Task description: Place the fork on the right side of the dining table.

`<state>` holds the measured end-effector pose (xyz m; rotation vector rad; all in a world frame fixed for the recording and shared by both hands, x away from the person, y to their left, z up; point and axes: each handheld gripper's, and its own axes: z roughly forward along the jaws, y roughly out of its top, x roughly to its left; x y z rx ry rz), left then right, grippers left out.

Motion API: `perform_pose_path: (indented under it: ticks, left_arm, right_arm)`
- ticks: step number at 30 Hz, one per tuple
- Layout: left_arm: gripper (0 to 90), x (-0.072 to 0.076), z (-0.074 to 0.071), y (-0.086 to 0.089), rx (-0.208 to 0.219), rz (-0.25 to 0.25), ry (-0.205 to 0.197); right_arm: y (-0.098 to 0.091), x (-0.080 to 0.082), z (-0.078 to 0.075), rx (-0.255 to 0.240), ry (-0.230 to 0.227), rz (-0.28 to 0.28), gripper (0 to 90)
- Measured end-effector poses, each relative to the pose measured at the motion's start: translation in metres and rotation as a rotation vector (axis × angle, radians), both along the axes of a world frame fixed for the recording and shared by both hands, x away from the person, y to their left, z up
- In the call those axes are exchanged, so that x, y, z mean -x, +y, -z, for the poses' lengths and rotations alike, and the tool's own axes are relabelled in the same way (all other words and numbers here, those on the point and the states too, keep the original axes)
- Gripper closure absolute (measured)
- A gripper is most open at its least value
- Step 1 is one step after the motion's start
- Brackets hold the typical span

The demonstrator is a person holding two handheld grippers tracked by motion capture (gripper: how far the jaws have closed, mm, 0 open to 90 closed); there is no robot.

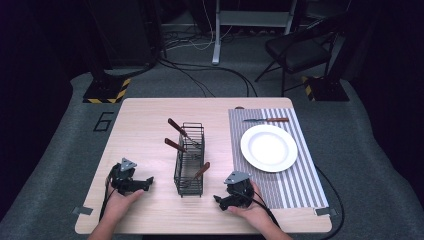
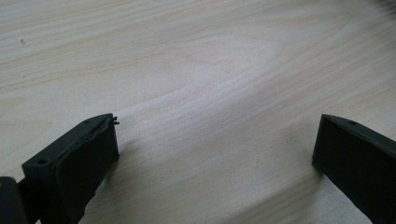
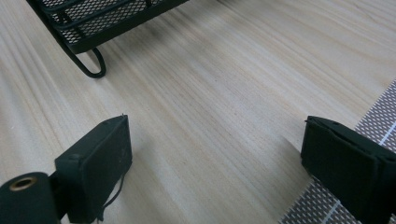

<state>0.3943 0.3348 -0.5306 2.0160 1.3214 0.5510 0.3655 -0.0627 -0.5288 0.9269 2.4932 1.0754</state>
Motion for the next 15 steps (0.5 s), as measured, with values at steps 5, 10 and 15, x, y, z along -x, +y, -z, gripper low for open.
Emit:
perform_pose_path:
  ticks: [5, 10, 15]
  left_arm:
    - [0.3, -0.0012, 0.0001, -0.0018, 0.005, -0.004, -0.001]
    - [1.8, -0.0043, 0.0001, 0.0004, 0.006, 0.012, -0.006]
    - [1.7, -0.0037, 0.0001, 0.0004, 0.001, 0.012, -0.01]
  right_arm:
    - [0.0004, 0.0, 0.0, 0.005, -0.003, -0.003, 6.9]
    - [0.001, 0.0007, 0.0001, 0.005, 0.0, 0.004, 6.8]
    - [0.0, 0.0012, -0.0001, -0.001, 0.001, -0.008, 8.5]
